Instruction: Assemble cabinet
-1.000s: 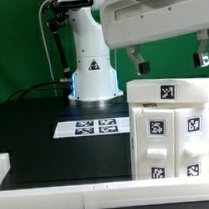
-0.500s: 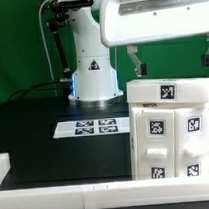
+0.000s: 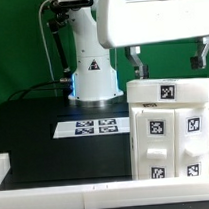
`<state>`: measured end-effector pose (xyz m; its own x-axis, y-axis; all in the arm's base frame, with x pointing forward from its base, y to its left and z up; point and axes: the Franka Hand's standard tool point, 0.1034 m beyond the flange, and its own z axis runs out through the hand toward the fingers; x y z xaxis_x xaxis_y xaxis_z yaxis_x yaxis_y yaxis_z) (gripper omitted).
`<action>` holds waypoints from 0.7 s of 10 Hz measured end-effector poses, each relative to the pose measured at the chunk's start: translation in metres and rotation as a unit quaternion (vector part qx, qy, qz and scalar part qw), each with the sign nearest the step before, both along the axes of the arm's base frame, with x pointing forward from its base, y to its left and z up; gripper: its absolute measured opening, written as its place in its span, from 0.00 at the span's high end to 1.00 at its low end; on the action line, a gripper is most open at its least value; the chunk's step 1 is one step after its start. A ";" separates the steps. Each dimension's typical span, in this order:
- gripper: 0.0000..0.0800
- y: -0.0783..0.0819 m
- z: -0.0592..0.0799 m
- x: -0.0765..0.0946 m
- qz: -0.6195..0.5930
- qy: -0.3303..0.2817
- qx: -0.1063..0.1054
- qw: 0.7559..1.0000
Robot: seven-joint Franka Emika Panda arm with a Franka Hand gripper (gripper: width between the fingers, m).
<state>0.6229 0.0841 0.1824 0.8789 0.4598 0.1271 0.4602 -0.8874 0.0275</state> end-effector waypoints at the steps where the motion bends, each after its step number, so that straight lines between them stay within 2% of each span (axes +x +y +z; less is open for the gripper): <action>1: 0.00 -0.001 -0.001 -0.001 0.064 -0.001 -0.009 0.998; 7: 0.00 -0.005 -0.006 -0.002 0.258 0.001 -0.051 0.965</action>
Offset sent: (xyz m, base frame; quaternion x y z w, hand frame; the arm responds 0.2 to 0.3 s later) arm 0.0013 0.0098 -0.0030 0.0070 -0.0086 -0.1682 0.9857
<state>0.6208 0.0794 0.1761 0.5295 0.8464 0.0568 0.8403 -0.5325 0.1019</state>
